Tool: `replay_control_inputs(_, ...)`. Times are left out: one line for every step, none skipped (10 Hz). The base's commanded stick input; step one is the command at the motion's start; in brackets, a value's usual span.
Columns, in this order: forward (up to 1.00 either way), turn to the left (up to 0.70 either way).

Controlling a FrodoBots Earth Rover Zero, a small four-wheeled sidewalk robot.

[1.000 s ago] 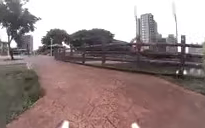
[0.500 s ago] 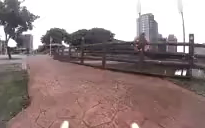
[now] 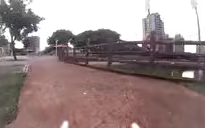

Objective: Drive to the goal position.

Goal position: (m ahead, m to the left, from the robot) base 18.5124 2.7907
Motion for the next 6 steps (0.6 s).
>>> replay_control_inputs(0.70, 0.35)
replay_control_inputs(0.70, 0.35)
replay_control_inputs(0.70, 0.35)
replay_control_inputs(0.70, 0.35)
replay_control_inputs(0.70, 0.35)
replay_control_inputs(0.70, 0.35)
